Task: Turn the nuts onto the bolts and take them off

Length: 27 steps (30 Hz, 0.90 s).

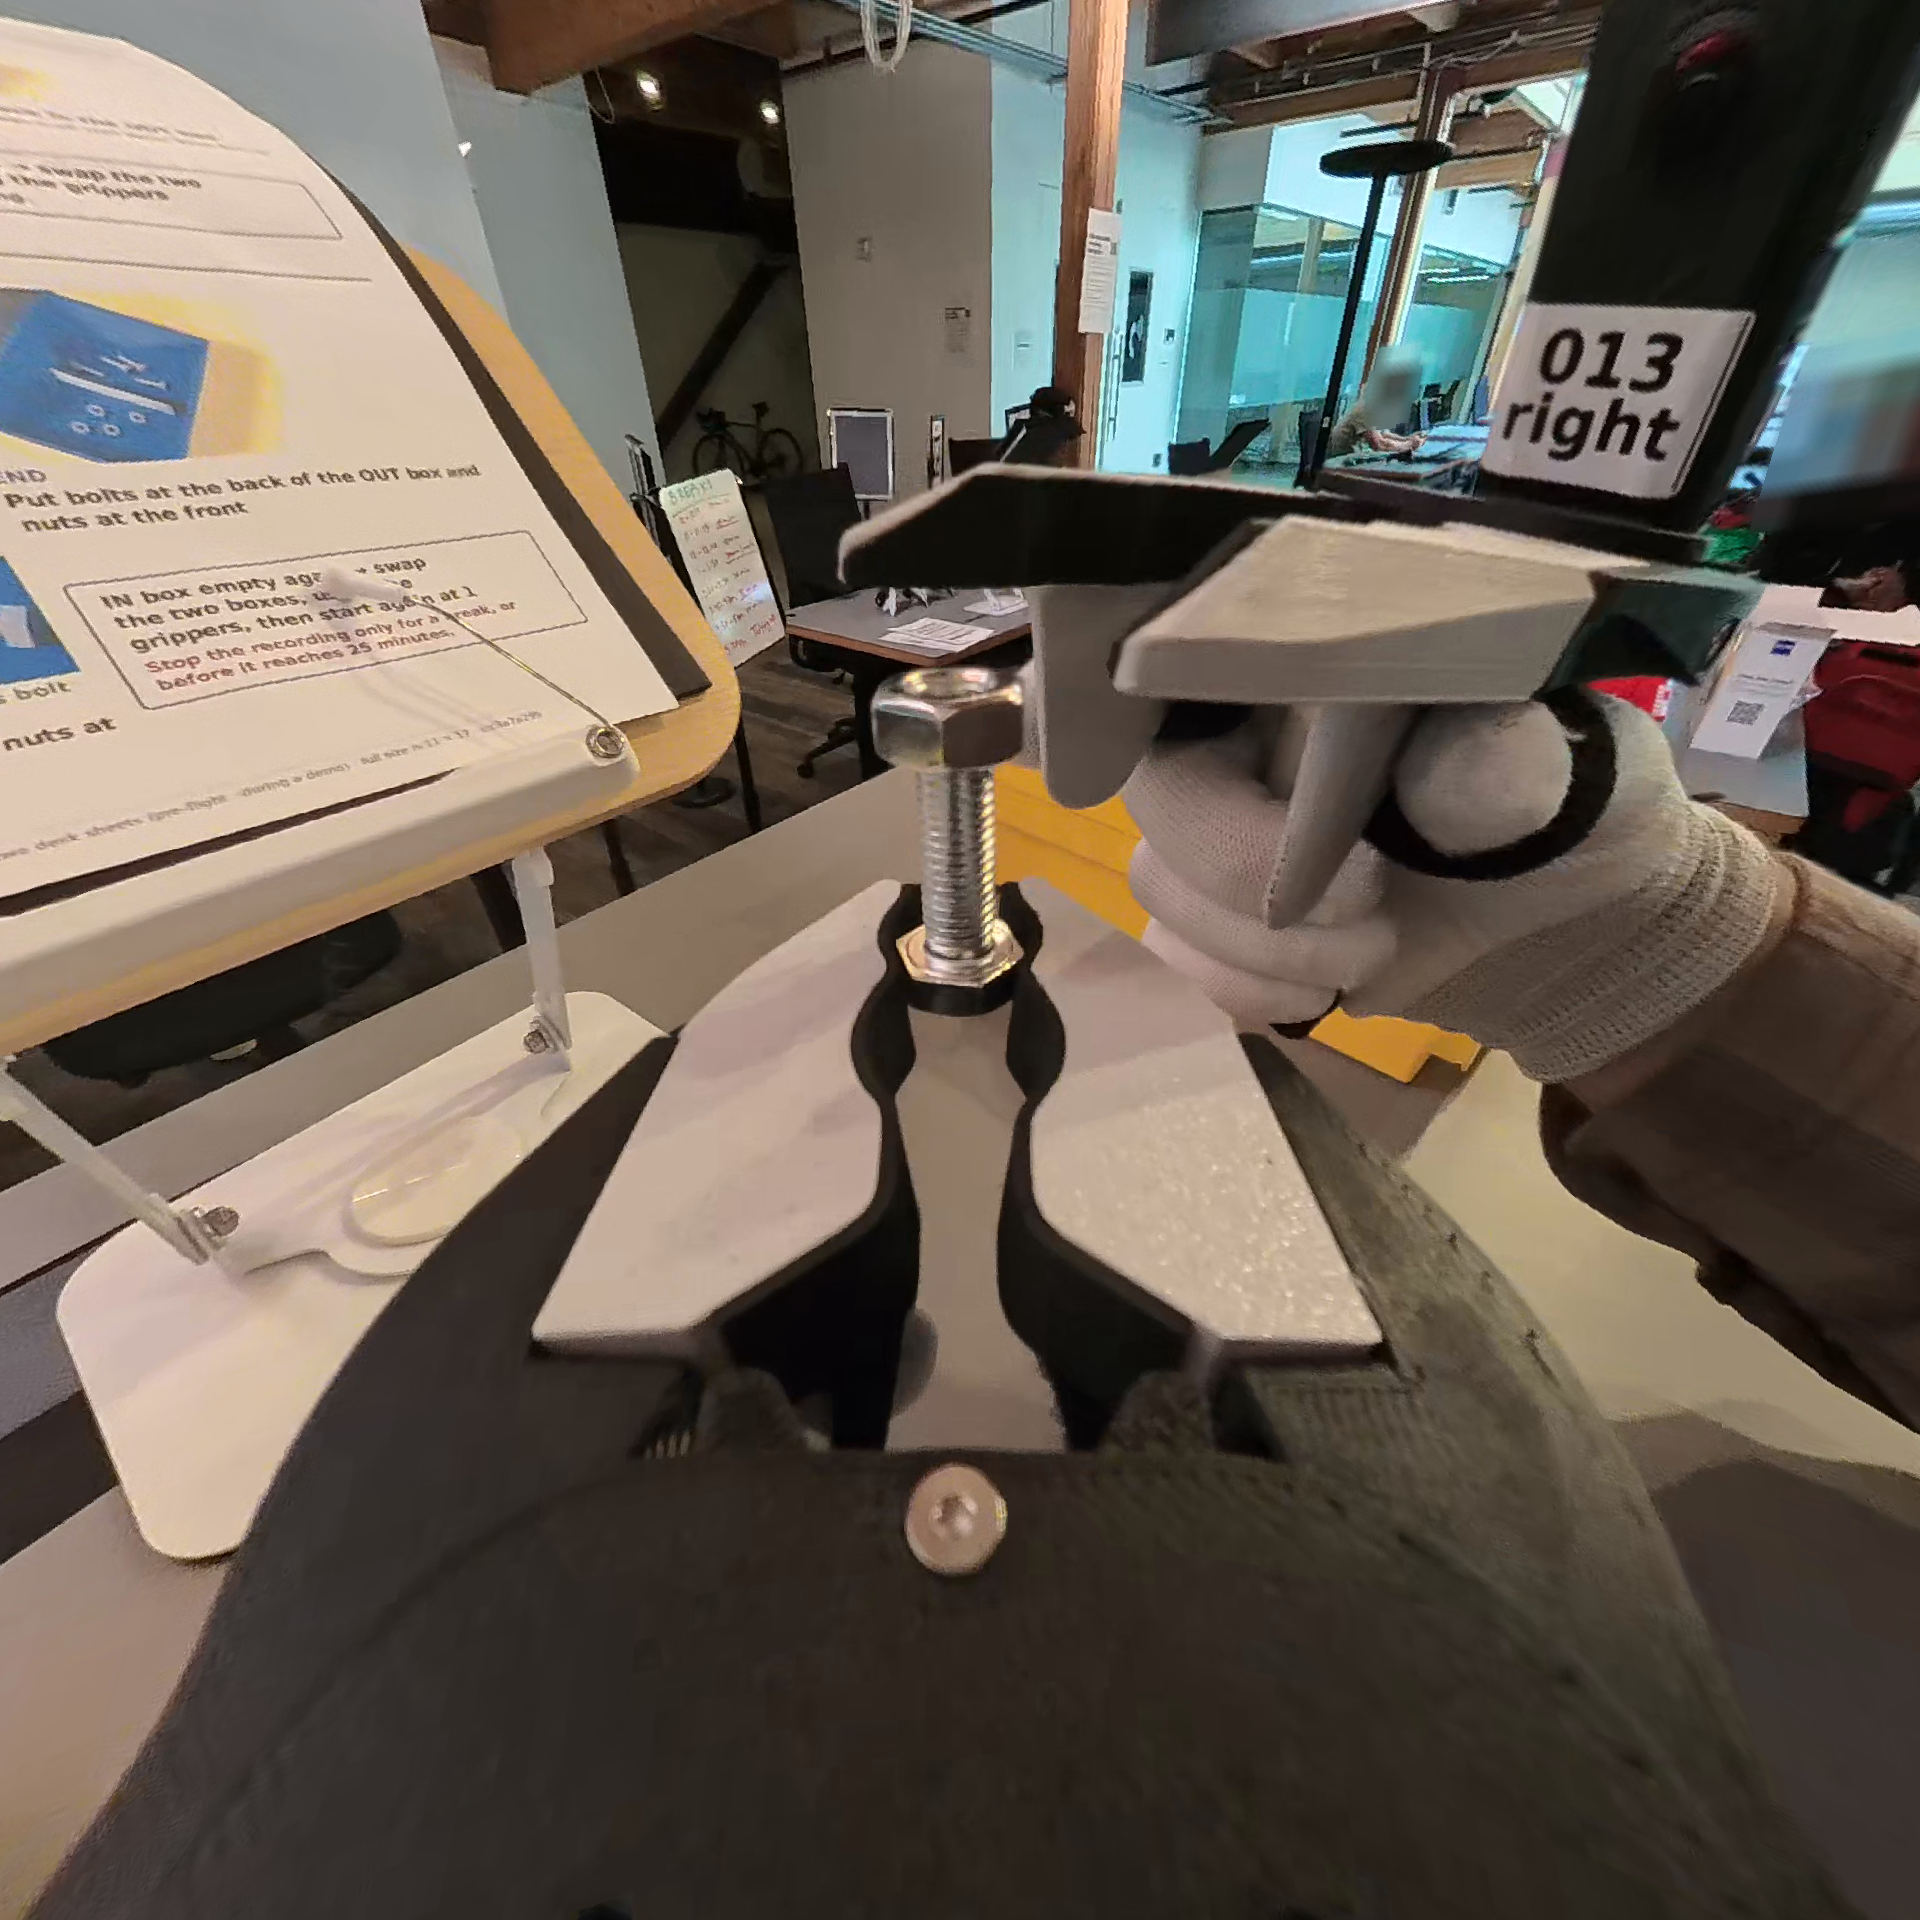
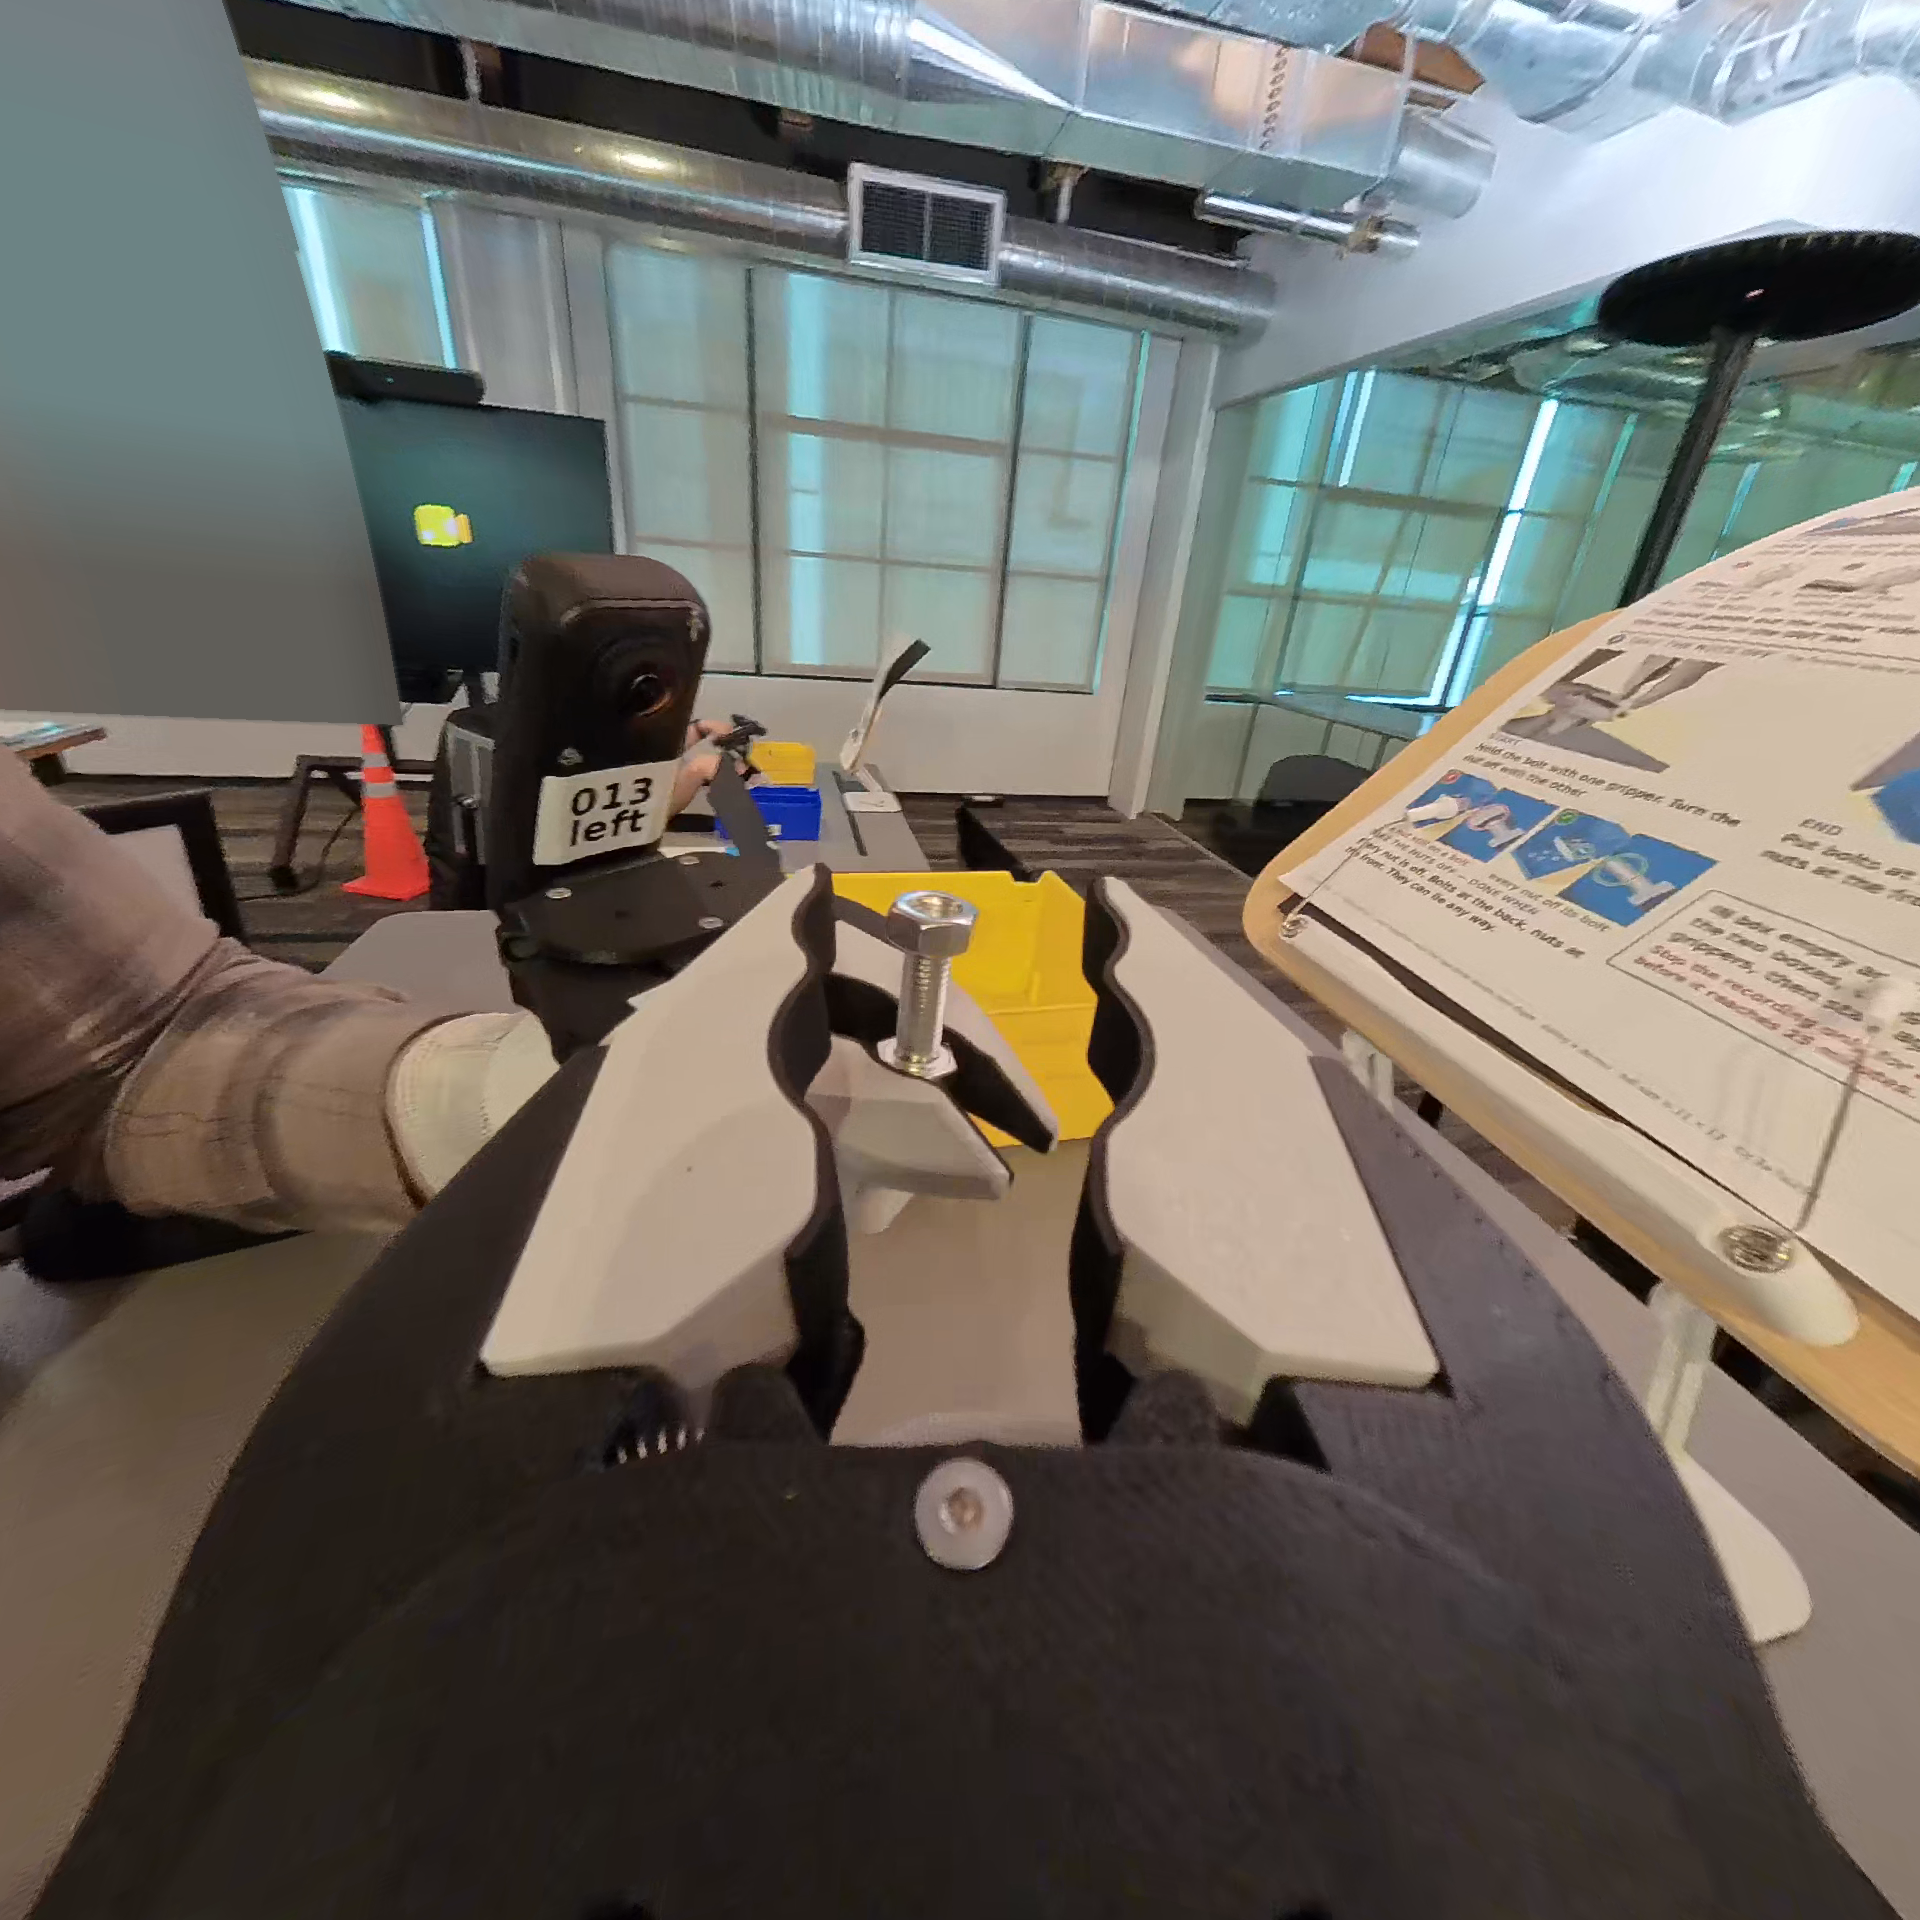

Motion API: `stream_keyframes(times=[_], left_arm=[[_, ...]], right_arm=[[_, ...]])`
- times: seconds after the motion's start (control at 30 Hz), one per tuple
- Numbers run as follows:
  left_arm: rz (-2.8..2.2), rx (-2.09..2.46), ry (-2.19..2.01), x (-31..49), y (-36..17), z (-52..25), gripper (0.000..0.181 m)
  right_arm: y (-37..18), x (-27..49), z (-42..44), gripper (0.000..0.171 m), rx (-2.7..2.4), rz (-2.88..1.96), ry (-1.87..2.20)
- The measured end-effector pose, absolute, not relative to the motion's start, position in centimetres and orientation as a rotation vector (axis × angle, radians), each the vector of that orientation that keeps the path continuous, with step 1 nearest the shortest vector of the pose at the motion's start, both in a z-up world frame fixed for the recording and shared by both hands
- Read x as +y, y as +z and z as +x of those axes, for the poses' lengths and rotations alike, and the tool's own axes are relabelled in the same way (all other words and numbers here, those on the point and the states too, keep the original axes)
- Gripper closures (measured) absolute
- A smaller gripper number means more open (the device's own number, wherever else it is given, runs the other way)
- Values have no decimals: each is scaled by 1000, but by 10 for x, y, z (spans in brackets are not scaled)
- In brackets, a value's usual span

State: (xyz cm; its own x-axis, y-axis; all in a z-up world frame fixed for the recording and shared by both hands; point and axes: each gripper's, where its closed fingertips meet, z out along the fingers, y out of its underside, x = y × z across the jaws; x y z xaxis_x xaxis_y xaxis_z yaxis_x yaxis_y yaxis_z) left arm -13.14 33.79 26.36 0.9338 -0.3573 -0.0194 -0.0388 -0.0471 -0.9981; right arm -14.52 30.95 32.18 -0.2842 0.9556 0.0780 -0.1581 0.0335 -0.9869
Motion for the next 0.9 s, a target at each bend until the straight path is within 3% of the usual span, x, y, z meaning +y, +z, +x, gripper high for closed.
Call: stream_keyframes(times=[0.37,0.43,0.9], left_arm=[[-1628,289,-209,341,257,-137,167],[-1623,288,-208,341,258,-137,167],[-1538,530,-559,313,265,-75,167]], right_arm=[[307,309,-157,144,-1346,-966,1368],[305,307,-159,155,-1357,-958,1361],[310,281,-111,156,-1576,-793,1611]])
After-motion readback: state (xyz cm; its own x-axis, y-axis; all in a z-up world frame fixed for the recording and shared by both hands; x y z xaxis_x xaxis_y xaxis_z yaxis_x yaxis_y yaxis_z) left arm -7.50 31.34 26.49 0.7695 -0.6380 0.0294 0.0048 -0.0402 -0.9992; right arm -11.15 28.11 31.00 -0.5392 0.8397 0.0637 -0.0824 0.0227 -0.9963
